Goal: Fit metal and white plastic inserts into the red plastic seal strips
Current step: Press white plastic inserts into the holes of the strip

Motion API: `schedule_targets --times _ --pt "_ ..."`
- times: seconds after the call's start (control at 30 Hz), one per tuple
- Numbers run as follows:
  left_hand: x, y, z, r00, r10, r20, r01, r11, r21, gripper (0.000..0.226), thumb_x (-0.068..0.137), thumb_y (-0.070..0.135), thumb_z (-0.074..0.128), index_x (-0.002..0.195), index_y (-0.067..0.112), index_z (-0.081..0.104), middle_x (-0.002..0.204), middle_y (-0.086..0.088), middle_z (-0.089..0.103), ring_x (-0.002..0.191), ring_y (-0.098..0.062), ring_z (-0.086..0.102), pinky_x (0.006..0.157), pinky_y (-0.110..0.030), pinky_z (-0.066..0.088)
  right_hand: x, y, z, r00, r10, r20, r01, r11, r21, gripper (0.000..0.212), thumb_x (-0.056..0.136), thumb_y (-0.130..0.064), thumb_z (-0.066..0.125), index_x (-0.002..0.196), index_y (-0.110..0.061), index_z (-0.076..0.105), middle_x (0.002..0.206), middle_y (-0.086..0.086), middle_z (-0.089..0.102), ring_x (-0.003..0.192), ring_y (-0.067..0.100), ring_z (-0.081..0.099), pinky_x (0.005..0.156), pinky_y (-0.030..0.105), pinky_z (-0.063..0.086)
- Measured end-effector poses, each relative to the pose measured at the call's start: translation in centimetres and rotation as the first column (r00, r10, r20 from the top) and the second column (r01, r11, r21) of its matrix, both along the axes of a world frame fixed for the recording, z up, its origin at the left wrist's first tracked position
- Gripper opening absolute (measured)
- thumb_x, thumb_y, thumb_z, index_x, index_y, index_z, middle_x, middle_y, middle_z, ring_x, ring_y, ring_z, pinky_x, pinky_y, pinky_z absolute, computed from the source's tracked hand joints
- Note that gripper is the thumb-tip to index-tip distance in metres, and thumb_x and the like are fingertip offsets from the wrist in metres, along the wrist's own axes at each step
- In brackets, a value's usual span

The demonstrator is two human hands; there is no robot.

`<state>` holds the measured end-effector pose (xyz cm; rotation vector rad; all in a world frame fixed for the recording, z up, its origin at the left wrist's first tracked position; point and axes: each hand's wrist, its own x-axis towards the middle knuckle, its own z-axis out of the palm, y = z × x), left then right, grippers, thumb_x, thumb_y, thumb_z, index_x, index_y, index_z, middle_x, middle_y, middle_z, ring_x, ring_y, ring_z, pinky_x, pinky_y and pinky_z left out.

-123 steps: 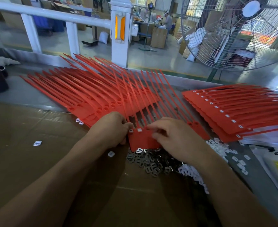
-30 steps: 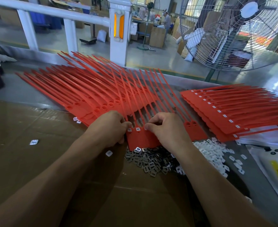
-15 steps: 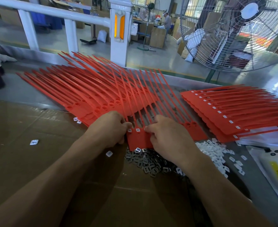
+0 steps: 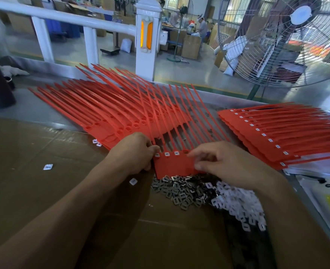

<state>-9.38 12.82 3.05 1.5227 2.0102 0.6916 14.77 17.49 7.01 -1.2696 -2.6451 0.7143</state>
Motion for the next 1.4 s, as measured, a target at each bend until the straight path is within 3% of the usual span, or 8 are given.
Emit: schedule_targets --times 0.13,0.47,0.57,0.7,0.9,1.13,1.27,1.4 --pt "0.0 0.1 0.0 1.000 -0.003 0.012 0.003 1.000 -0.003 0.032 0.102 0.041 0.057 0.084 0.018 0.070 0.054 0.004 0.068 0.034 -0.005 0.051 0.035 -0.016 0.034 2.5 0.0 1.0 0.999 0.006 -0.039 -0.009 0.996 -0.085 0.012 0.087 -0.039 0.082 0.091 -0.047 0.074 0.083 -0.022 0.072 0.074 -0.005 0.065 0.064 0.014 0.043" --pt "0.0 0.1 0.0 1.000 0.001 0.012 -0.001 1.000 -0.005 0.033 0.101 0.042 0.057 0.082 0.018 0.069 0.054 0.005 0.068 0.034 -0.003 0.051 0.035 -0.016 0.035 2.3 -0.4 0.6 0.998 0.050 0.042 -0.042 0.982 -0.182 0.012 0.082 -0.036 0.086 0.084 -0.038 0.074 0.085 -0.012 0.072 0.073 0.005 0.066 0.067 0.025 0.054" --pt "0.0 0.1 0.0 1.000 -0.002 0.010 0.002 1.000 -0.006 0.033 0.102 0.041 0.057 0.082 0.018 0.069 0.054 0.004 0.068 0.033 -0.003 0.051 0.035 -0.016 0.034 2.5 -0.4 0.6 0.998 0.052 -0.020 -0.054 0.982 -0.179 0.009 0.086 -0.037 0.083 0.086 -0.037 0.073 0.082 -0.013 0.073 0.067 0.000 0.064 0.061 0.018 0.049" --pt "0.1 0.1 0.0 1.000 0.001 0.023 -0.001 1.000 -0.009 0.033 0.101 0.042 0.057 0.082 0.018 0.069 0.054 0.003 0.068 0.033 -0.004 0.051 0.035 -0.017 0.035 2.2 -0.2 0.2 0.978 -0.031 -0.207 -0.003 0.987 -0.159 0.007 0.092 -0.031 0.077 0.093 -0.035 0.072 0.085 -0.009 0.074 0.076 0.005 0.069 0.072 0.031 0.055" --pt "0.1 0.0 0.1 1.000 -0.001 0.028 0.002 1.000 -0.017 0.032 0.102 0.041 0.057 0.083 0.018 0.069 0.053 0.003 0.067 0.032 -0.005 0.049 0.033 -0.016 0.034 0.4 0.1 -1.5 0.862 -0.232 -0.451 0.175 0.971 -0.164 0.014 0.093 -0.022 0.076 0.087 -0.034 0.077 0.078 -0.007 0.074 0.063 0.002 0.062 0.063 0.020 0.051" --pt "0.0 0.1 0.1 0.999 0.000 0.038 0.000 1.000 -0.009 0.032 0.101 0.041 0.057 0.083 0.018 0.068 0.054 0.002 0.068 0.033 -0.005 0.050 0.034 -0.016 0.034 -0.5 0.6 -2.4 0.816 -0.360 -0.452 0.277 0.930 -0.240 0.013 0.094 -0.021 0.076 0.098 -0.033 0.079 0.082 -0.011 0.077 0.065 0.010 0.073 0.075 0.030 0.059" --pt "0.0 0.1 0.0 1.000 -0.002 0.029 0.002 1.000 -0.001 0.033 0.102 0.041 0.057 0.082 0.018 0.069 0.054 0.003 0.068 0.033 -0.004 0.050 0.034 -0.015 0.034 -1.0 0.9 -2.7 0.800 -0.362 -0.479 0.312 0.932 -0.183 0.011 0.094 -0.020 0.075 0.089 -0.028 0.080 0.070 -0.009 0.074 0.055 0.002 0.063 0.054 0.015 0.049" --pt "0.0 0.1 -0.1 1.000 0.000 0.018 0.000 1.000 -0.006 0.033 0.102 0.041 0.056 0.082 0.018 0.069 0.053 0.004 0.068 0.033 -0.004 0.050 0.033 -0.016 0.033 -1.8 1.1 -3.3 0.804 -0.360 -0.473 0.338 0.932 -0.135 0.008 0.092 -0.025 0.077 0.084 -0.027 0.076 0.076 -0.011 0.076 0.055 -0.003 0.060 0.052 0.013 0.046"
